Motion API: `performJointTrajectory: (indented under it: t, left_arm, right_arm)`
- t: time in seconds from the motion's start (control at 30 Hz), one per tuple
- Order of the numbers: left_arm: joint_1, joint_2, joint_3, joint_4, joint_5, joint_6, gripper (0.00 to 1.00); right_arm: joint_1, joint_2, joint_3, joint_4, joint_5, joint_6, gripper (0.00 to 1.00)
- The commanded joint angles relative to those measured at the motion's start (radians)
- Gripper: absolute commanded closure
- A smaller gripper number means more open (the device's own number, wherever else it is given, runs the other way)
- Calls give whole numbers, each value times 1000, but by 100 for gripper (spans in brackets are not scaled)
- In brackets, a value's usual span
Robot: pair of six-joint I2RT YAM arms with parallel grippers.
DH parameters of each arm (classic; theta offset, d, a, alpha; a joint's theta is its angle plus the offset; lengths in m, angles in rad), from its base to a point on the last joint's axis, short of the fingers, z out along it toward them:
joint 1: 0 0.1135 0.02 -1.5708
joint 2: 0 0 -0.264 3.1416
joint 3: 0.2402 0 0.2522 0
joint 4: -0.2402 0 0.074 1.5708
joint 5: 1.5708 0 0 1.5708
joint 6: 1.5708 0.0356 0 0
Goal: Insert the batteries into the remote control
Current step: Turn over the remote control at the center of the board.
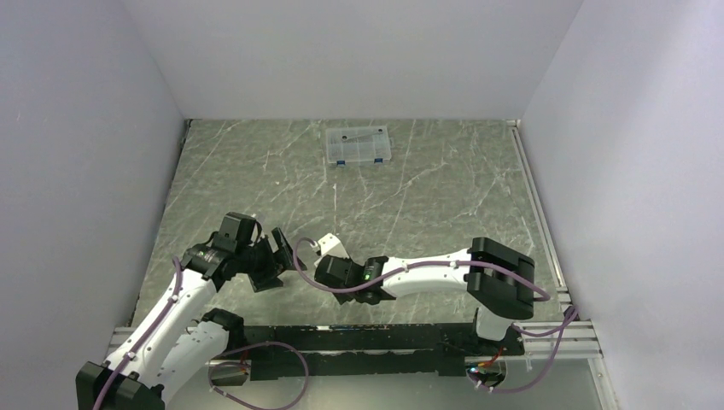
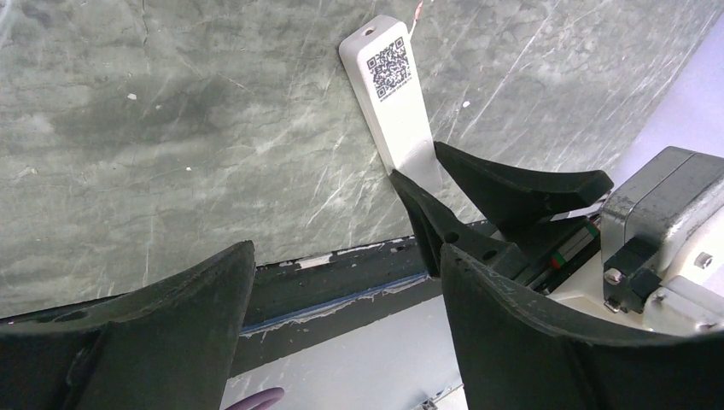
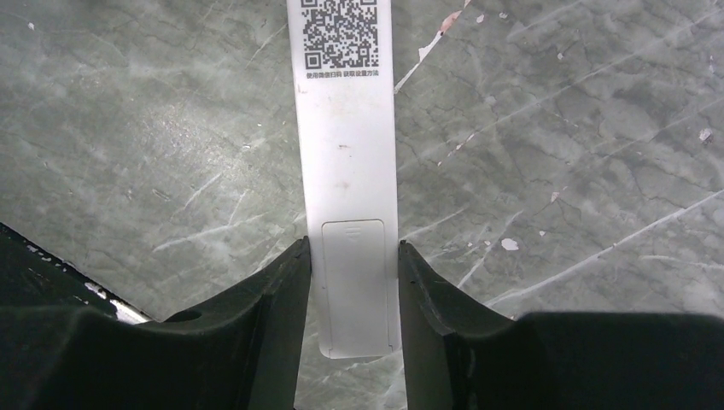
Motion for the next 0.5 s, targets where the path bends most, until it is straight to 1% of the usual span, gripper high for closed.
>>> performJointTrajectory:
  t: [0.0,0.1,0.23,0.43,0.47]
  left_arm:
    - [5,0,14,17,12,1,15]
    - [5,6,12,25,19,2,15]
    - [5,13,8,35,28,1,15]
    - [5,23,-5,57,39,-3,15]
    - [5,28,-7,63,43,-3,15]
  right_arm:
    - [-1,-1,9,10,9,10,61]
    - [-2,8,7,14,-1,6,57]
    - [-6,16,4,20,-8,8,54]
    - [-16,20,-6,32,-31,4,53]
    - [-16,19,-6,32,-31,3,54]
